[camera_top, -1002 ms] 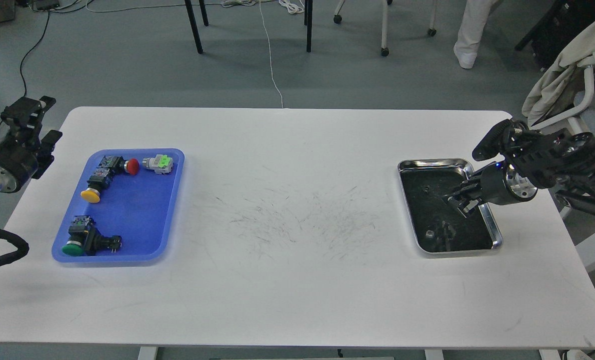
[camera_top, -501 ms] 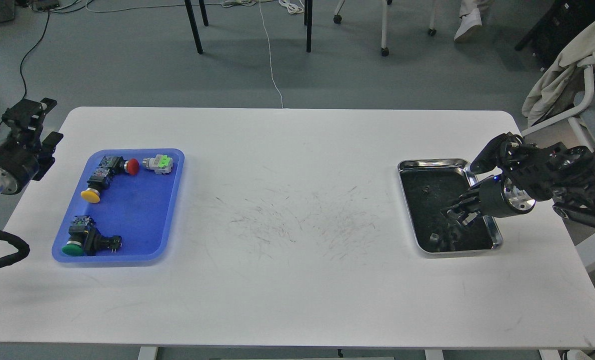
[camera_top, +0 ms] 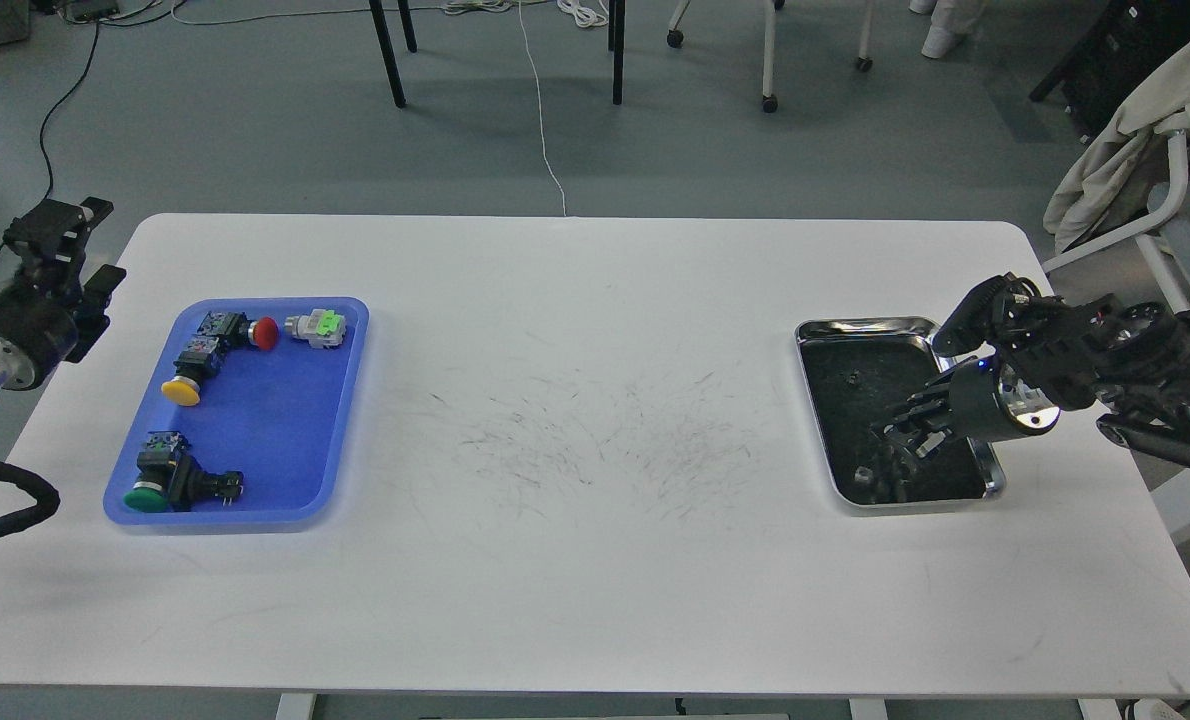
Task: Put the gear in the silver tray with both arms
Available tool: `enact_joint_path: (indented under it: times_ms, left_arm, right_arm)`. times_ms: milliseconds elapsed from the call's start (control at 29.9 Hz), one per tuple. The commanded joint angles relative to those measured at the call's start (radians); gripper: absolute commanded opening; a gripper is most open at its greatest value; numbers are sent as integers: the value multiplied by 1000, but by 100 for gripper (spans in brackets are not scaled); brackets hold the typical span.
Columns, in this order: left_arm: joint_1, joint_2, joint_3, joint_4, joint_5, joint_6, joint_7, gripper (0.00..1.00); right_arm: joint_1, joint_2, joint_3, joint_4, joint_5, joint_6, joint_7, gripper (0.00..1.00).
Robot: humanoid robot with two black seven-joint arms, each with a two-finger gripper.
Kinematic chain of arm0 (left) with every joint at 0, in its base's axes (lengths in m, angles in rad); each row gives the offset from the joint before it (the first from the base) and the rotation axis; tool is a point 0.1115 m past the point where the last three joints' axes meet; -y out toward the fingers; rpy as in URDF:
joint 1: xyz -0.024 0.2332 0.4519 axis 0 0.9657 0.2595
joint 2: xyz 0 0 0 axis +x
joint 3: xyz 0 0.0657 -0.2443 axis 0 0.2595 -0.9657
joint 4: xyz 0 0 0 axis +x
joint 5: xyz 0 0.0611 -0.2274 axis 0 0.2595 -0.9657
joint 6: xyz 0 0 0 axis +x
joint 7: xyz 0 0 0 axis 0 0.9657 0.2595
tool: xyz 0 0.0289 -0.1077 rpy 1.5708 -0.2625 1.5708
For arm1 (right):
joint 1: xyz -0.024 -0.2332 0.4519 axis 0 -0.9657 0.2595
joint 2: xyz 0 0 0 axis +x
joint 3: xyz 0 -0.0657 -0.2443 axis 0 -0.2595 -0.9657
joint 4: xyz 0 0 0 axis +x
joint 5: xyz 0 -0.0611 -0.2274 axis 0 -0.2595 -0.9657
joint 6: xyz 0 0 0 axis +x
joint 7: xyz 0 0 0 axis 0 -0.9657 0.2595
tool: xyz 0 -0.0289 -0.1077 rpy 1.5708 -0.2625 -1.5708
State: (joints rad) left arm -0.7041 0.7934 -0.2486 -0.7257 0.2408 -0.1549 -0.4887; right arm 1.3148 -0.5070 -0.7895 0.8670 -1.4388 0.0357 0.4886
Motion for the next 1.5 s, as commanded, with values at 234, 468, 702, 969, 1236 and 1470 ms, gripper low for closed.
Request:
enact_joint_path:
  times_ms: [234,468,702,969,1236,1470]
  left_arm:
    - [1,-2,0,0,0,2,0,82]
    - [1,0,0,0,0,3,0,82]
    - [3,1,0,0,0,2,0,82]
    - [8,3,0,-1,0,3,0,82]
    - [9,9,-1,-11,-2,-2,0,83]
    - [9,26,-17,-34,-61,-64,0,98]
  right_arm:
    - [-3,-1,13,-6,5,-20,0,32]
    - [-12,-4,79,-6,15,-22,0,55]
    - [-15,-13,179,-40,37,-16,0,75]
    - [-23,-31,234,-60,109,-14,0,83]
    - [-25,-68,360,-83,458,-5,0,94]
    - [-52,-108,409,-91,802,-17,0,95]
